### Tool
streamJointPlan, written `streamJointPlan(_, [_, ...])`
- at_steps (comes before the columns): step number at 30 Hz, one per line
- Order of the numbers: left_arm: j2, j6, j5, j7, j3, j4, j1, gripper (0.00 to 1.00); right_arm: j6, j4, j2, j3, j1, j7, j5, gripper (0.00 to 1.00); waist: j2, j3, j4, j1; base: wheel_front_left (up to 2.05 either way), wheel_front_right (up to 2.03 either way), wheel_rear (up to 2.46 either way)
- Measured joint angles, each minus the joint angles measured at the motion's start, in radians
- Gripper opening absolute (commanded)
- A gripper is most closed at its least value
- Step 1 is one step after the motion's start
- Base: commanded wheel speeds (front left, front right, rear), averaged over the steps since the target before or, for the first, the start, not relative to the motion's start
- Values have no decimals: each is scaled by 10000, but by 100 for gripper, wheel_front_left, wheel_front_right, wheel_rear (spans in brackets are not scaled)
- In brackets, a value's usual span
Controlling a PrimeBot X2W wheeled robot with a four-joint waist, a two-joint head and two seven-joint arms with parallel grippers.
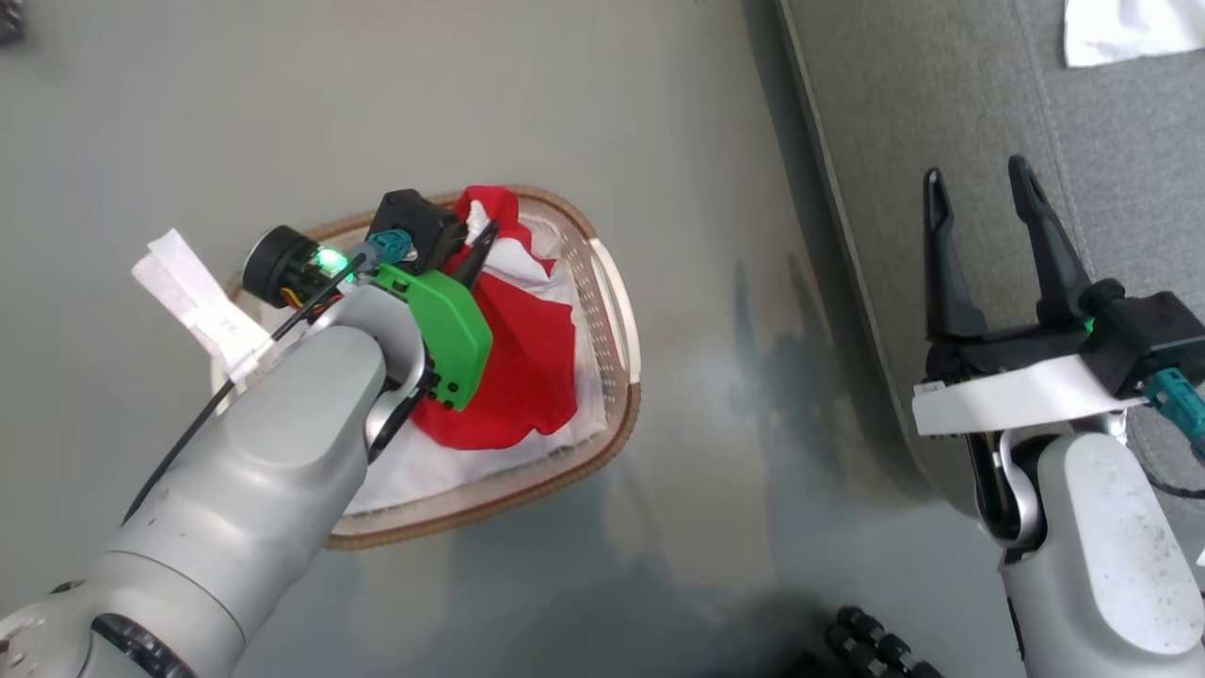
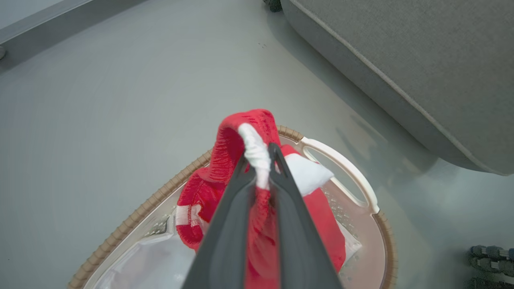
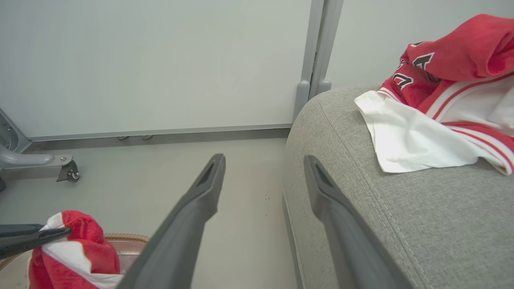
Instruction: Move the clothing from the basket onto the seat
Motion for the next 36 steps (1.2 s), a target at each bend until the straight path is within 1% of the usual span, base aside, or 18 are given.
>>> streamJointPlan(8, [-104,0,-573,-368,-130,-826,-247,0,-2,813,0,-150,872,0,-272,100,0,-1735,551,0,0,0,0])
streamJointPlan(14, [12,0,-1014,-221,-278,-1559,-593,0,-2,1225,0,-81,1392,0,-355,100,0,-3139,906,-1,0,0,0])
streamJointPlan(15, [29,-2,-1212,-186,-293,-1814,-720,0,-2,1315,-2,-29,1504,0,-360,100,0,-3577,1000,-1,0,0,0])
streamJointPlan(17, [79,-2,-1340,-161,-311,-2017,-797,0,-2,1379,0,67,1634,0,-334,100,0,-4059,1091,-1,0,0,0])
streamJointPlan(24, [240,-2,-1808,-176,-190,-2100,-1105,0,-2,1592,-2,587,1811,0,-186,100,0,-5461,1259,-1,0,0,0])
streamJointPlan(31, [374,-2,-1971,-119,-161,-2301,-1499,0,-2,1592,-2,1129,1794,0,-98,100,0,-6316,1288,-1,0,0,0])
streamJointPlan(34, [387,-2,-2052,-100,-148,-2336,-1587,0,-2,1578,-10,1630,1698,0,65,100,0,-6510,1292,-1,0,0,0])
streamJointPlan(36, [393,-2,-2069,-90,-151,-2355,-1602,0,-2,1572,-8,2192,1481,0,125,100,0,-6584,1310,-1,0,0,0])
